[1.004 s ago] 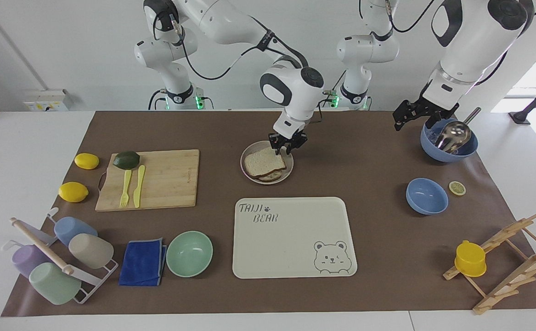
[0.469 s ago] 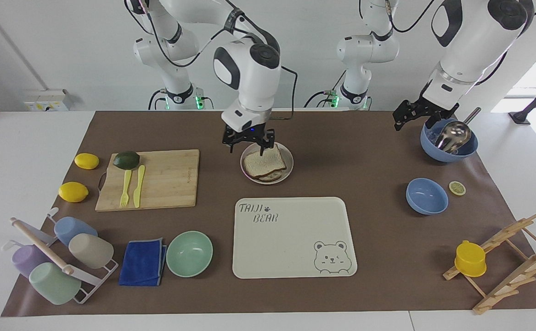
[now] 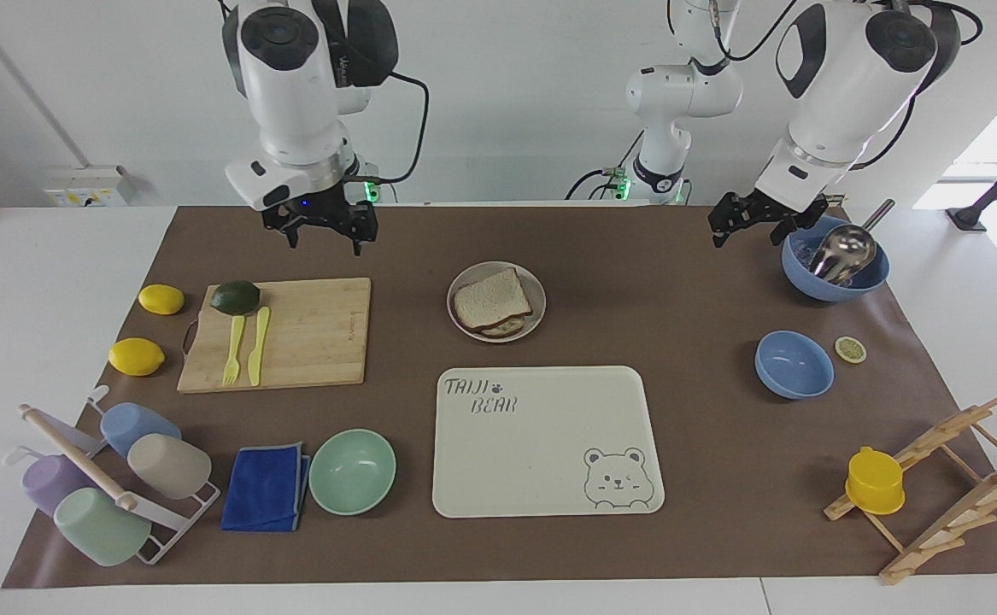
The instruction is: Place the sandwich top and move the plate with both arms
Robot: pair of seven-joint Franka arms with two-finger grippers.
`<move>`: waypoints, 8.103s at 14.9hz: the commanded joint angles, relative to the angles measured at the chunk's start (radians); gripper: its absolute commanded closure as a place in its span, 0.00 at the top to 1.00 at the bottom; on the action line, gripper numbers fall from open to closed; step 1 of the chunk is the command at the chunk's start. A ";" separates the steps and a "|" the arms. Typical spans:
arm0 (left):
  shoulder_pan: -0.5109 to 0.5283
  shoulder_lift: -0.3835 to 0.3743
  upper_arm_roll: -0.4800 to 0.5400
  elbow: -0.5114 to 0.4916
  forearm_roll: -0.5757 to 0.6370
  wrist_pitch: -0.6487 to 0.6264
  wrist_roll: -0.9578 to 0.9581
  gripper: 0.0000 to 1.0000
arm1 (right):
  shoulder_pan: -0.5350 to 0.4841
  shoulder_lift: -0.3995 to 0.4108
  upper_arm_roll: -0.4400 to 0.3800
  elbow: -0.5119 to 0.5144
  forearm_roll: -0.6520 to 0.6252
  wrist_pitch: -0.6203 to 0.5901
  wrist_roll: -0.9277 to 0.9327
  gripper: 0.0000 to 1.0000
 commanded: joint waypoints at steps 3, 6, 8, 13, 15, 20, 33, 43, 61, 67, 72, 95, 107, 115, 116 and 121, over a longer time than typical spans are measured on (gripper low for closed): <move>-0.092 -0.097 0.008 -0.182 -0.012 0.125 -0.016 1.00 | 0.039 -0.007 -0.216 -0.001 0.056 -0.009 -0.226 1.00; -0.153 -0.097 0.008 -0.251 -0.021 0.214 -0.131 1.00 | 0.121 -0.025 -0.298 -0.012 0.068 -0.019 -0.272 1.00; -0.190 -0.090 0.008 -0.305 -0.069 0.271 -0.197 1.00 | 0.133 -0.024 -0.316 -0.013 0.068 -0.012 -0.277 1.00; -0.305 -0.051 0.008 -0.441 -0.077 0.446 -0.340 1.00 | 0.147 -0.013 -0.376 -0.009 0.104 -0.022 -0.280 1.00; -0.351 0.001 0.008 -0.454 -0.089 0.509 -0.406 1.00 | 0.124 -0.020 -0.375 -0.007 0.105 -0.045 -0.281 1.00; -0.406 0.061 0.008 -0.501 -0.176 0.654 -0.483 1.00 | 0.064 -0.024 -0.363 0.007 0.107 -0.035 -0.280 1.00; -0.503 0.137 0.007 -0.560 -0.351 0.819 -0.385 0.80 | 0.079 -0.025 -0.370 -0.006 0.119 -0.042 -0.314 1.00; -0.524 0.162 0.007 -0.558 -0.429 0.837 -0.345 0.47 | 0.078 -0.025 -0.370 -0.006 0.119 -0.042 -0.312 1.00; -0.255 0.249 0.014 -0.082 -0.423 0.399 -0.179 0.00 | 0.078 -0.025 -0.370 -0.006 0.119 -0.042 -0.312 1.00; -0.161 0.571 0.017 0.313 -0.413 0.345 -0.179 0.00 | 0.078 -0.025 -0.370 -0.007 0.119 -0.042 -0.312 1.00; -0.127 0.760 0.025 0.542 -0.405 0.345 -0.177 0.00 | 0.078 -0.025 -0.370 -0.006 0.119 -0.042 -0.312 1.00; -0.123 0.615 0.094 0.413 -0.302 0.354 -0.093 1.00 | 0.078 -0.025 -0.370 -0.007 0.119 -0.042 -0.312 1.00; -0.073 0.158 0.108 0.301 0.006 -0.108 -0.090 1.00 | 0.078 -0.025 -0.370 -0.007 0.119 -0.042 -0.312 1.00; 0.025 0.007 0.047 0.092 0.019 -0.060 0.030 1.00 | 0.078 -0.025 -0.370 -0.007 0.119 -0.042 -0.312 1.00; 0.041 0.009 0.036 0.094 0.019 -0.054 0.037 1.00 | 0.078 -0.025 -0.370 -0.007 0.119 -0.042 -0.312 1.00; 0.071 0.009 0.020 0.088 0.008 -0.063 0.036 1.00 | 0.078 -0.025 -0.370 -0.007 0.119 -0.042 -0.312 1.00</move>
